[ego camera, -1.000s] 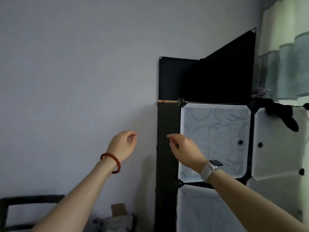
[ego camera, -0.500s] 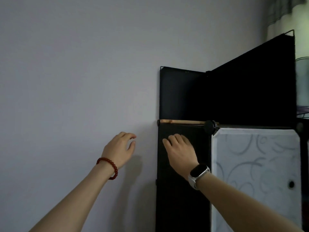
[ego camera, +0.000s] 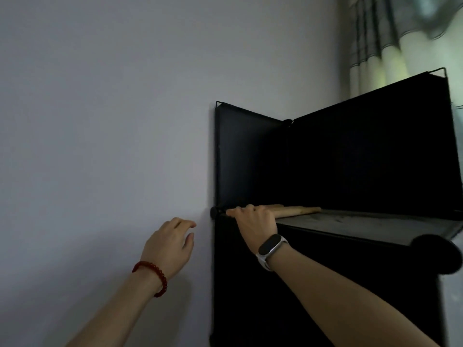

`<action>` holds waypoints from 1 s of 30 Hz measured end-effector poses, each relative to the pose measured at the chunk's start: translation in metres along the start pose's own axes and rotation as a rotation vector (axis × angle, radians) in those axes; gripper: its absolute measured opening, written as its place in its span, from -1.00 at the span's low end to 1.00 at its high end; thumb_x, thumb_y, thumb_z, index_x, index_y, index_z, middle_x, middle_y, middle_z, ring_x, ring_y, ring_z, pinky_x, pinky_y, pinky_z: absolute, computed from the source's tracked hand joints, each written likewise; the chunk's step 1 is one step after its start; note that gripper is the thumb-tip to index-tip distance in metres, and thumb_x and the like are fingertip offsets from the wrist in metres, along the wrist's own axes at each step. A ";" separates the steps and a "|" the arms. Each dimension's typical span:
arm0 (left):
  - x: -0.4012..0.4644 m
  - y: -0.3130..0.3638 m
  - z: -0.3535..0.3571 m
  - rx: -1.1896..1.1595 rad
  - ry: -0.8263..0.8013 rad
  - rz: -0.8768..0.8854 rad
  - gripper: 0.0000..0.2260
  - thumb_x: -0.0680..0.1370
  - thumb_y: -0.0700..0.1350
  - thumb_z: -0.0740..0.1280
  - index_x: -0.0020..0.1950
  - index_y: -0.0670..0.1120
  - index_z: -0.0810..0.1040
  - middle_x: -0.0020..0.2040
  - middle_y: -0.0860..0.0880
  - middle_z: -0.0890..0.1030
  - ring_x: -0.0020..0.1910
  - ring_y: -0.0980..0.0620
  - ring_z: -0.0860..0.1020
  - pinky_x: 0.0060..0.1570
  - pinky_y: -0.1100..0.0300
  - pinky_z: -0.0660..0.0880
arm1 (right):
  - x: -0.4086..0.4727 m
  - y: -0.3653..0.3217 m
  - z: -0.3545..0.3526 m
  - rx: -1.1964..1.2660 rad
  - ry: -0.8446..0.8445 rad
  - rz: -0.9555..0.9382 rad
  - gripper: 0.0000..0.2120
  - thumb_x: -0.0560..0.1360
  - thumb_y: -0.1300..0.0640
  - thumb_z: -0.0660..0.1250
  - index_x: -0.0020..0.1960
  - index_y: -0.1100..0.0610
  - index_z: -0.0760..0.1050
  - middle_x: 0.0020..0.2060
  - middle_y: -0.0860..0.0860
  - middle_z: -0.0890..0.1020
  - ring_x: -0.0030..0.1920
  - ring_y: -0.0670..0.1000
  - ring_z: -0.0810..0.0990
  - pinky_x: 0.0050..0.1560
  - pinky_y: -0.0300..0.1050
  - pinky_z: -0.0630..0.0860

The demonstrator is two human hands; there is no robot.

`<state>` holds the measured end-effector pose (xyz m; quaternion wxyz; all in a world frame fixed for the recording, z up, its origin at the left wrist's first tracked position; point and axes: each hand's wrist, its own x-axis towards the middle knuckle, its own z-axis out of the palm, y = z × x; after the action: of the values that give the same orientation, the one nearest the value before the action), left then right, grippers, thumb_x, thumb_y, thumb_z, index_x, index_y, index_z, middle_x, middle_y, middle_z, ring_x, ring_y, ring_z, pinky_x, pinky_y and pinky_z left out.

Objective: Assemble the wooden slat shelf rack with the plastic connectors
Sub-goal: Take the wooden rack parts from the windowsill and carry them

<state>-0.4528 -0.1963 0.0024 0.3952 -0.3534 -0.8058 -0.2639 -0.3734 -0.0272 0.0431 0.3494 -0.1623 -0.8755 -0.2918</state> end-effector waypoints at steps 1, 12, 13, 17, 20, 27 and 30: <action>0.005 -0.003 0.005 -0.013 0.004 0.016 -0.72 0.61 -0.10 0.15 0.31 -0.03 0.46 0.25 0.05 0.48 0.20 0.07 0.45 0.08 0.20 0.43 | -0.001 0.000 -0.002 0.011 0.065 0.000 -0.71 0.57 0.06 0.21 0.27 0.06 0.45 0.03 0.10 0.59 -0.05 0.13 0.61 -0.16 -0.07 0.50; 0.088 0.019 0.080 -0.215 -0.285 0.283 -0.41 0.51 0.27 0.07 0.50 0.15 0.02 0.50 -0.07 0.16 0.46 -0.10 0.14 0.43 0.02 0.17 | -0.035 0.020 0.011 0.101 0.478 0.015 -0.85 0.32 0.17 0.47 -0.13 0.12 0.56 -0.34 0.06 0.59 -0.41 0.10 0.58 -0.53 -0.12 0.50; 0.092 0.022 0.088 -0.208 -0.337 0.308 -0.41 0.49 0.30 0.06 0.47 0.21 -0.02 0.51 -0.06 0.14 0.48 -0.11 0.11 0.44 -0.03 0.14 | -0.037 0.023 0.010 0.095 0.504 0.014 -0.90 0.38 0.17 0.38 -0.11 0.11 0.56 -0.33 0.06 0.59 -0.41 0.10 0.58 -0.52 -0.13 0.50; 0.094 0.023 0.106 -0.344 -0.324 0.355 -0.59 0.55 0.13 0.24 0.37 0.28 0.21 0.39 0.02 0.31 0.35 -0.03 0.30 0.36 -0.02 0.28 | -0.044 0.031 0.012 0.092 0.595 -0.019 -0.77 0.44 0.17 0.14 -0.04 0.10 0.55 -0.30 0.05 0.59 -0.38 0.07 0.59 -0.47 -0.14 0.49; 0.093 0.025 0.106 -0.447 -0.306 0.371 -0.48 0.52 0.15 0.28 0.37 0.35 0.07 0.41 0.03 0.28 0.39 -0.01 0.25 0.40 -0.04 0.24 | -0.045 0.032 0.012 0.089 0.617 -0.028 -0.75 0.46 0.16 0.13 -0.02 0.10 0.57 -0.28 0.04 0.60 -0.35 0.05 0.60 -0.43 -0.14 0.53; 0.088 0.047 0.088 -0.444 -0.115 0.582 -0.67 0.55 0.01 0.15 0.27 -0.02 0.49 0.11 -0.10 0.56 0.07 -0.01 0.50 0.10 0.21 0.39 | -0.045 0.033 0.009 0.010 0.649 0.011 -0.74 0.48 0.21 0.11 -0.12 0.12 0.59 -0.30 0.08 0.60 -0.43 0.03 0.56 -0.51 -0.18 0.45; 0.079 0.044 0.083 -0.346 0.053 0.648 -0.77 0.53 -0.08 0.15 0.17 0.03 0.42 -0.01 -0.08 0.60 -0.06 0.10 0.50 -0.09 0.24 0.48 | -0.047 0.031 0.009 0.047 0.635 0.007 -0.76 0.49 0.22 0.09 -0.13 0.13 0.54 -0.31 0.08 0.57 -0.42 0.04 0.54 -0.50 -0.14 0.48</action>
<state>-0.4910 -0.0825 0.0286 0.4134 -0.6448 -0.5851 -0.2665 -0.3298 -0.0015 0.0165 0.6100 -0.0581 -0.7285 -0.3063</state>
